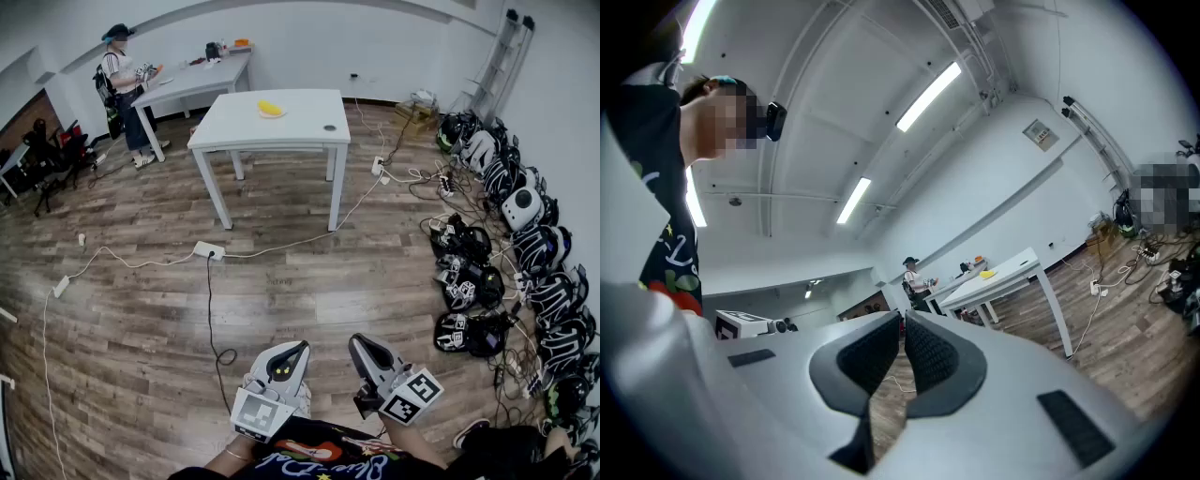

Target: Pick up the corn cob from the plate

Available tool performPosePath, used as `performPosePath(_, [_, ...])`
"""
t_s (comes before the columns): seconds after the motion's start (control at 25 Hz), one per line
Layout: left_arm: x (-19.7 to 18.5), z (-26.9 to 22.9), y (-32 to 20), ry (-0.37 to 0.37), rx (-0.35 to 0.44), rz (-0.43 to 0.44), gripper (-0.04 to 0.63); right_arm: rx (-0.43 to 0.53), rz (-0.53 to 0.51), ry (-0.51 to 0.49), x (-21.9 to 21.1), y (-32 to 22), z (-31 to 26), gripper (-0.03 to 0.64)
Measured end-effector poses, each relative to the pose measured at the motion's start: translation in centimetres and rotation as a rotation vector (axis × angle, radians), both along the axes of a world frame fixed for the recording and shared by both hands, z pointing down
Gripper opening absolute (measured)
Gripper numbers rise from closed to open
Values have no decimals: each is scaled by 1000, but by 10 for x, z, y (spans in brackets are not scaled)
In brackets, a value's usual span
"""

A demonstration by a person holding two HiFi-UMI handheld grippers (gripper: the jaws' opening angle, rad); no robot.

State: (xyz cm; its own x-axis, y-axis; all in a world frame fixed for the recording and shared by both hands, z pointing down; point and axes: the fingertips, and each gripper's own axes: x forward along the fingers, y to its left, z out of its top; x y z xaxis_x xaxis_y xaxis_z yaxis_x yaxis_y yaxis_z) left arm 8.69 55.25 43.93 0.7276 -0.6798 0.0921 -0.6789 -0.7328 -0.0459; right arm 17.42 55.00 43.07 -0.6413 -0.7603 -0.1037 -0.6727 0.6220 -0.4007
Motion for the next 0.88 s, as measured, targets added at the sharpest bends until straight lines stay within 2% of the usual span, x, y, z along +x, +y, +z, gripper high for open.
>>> performPosePath(0.12, [-17, -17, -50, -25, 4, 3, -9, -37, -15, 3, -27, -53, -4, 15])
performPosePath(0.32, [-63, -50, -147, -31, 164, -13, -9, 10, -26, 6, -58, -168, -29, 15])
performPosePath(0.4, [-81, -52, -178, -19, 184, -33, -9, 18, 9, 3, -58, -198, -27, 15])
performPosePath(0.56, [-108, -44, -239, -2, 122, -81, -9, -30, 45, 43, -64, -251, -7, 15])
performPosePath(0.68, [-124, -35, -290, 41, 51, -121, -9, -5, 56, 67, -68, -302, -9, 15])
performPosePath(0.76, [-133, -27, -335, 21, 42, -140, -9, 15, 45, 42, -72, -349, -11, 15])
performPosePath(0.88, [-135, -23, -415, -36, 62, -124, -9, 27, 47, 24, -71, -433, -2, 15])
